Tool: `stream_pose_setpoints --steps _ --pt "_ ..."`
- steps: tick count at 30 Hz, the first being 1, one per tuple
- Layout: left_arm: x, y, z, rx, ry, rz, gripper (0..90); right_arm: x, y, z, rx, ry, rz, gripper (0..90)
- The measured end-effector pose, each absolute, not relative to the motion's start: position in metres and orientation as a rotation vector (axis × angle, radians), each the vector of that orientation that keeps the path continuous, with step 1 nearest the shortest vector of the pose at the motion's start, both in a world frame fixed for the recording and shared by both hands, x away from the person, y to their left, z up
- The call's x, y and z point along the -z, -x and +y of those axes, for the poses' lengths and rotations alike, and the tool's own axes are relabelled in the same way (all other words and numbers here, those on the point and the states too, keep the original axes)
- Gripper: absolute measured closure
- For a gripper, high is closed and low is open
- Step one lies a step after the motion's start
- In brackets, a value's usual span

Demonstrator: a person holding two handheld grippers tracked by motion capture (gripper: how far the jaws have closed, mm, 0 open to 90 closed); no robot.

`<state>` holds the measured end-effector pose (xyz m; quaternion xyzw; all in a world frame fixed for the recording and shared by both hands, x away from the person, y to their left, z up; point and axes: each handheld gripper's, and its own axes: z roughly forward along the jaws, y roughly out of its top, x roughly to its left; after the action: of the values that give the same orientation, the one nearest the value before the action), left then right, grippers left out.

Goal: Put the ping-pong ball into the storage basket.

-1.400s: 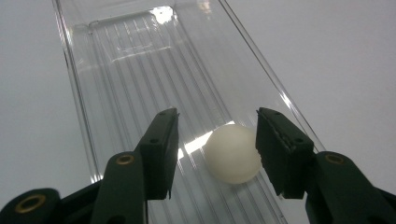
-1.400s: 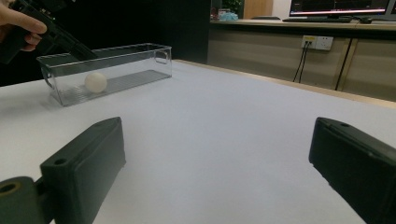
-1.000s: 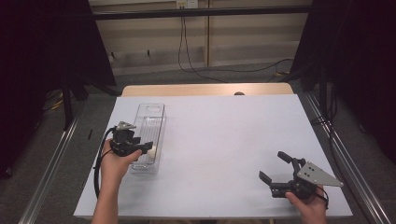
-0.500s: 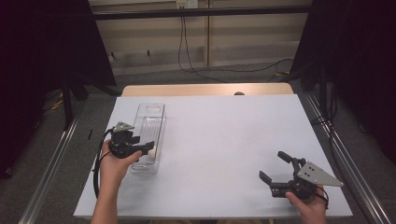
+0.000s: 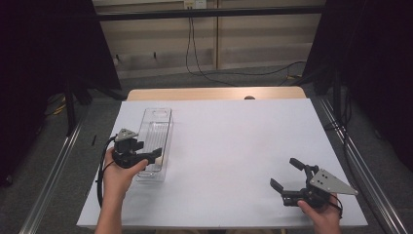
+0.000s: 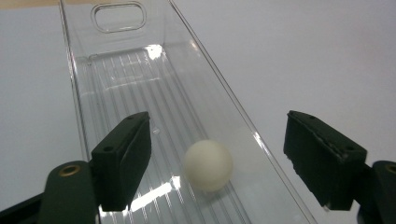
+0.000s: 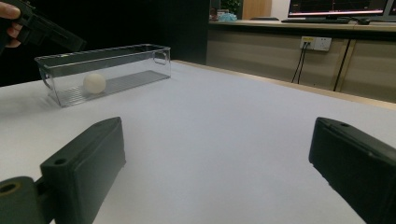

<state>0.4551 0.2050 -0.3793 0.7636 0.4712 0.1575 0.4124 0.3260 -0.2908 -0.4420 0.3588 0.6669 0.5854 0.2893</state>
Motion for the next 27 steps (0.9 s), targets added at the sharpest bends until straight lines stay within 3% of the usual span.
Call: stream_pose_setpoints --steps 8,27 --pt "0.380 -0.449 0.205 -0.423 -1.872 1.159 12.7 0.442 -0.326 -0.291 -1.562 -0.958 1.775 3.2" --pt "0.385 -0.435 0.211 -0.469 -1.782 1.107 6.2 0.441 -0.326 -0.292 -1.573 -0.962 1.776 3.2"
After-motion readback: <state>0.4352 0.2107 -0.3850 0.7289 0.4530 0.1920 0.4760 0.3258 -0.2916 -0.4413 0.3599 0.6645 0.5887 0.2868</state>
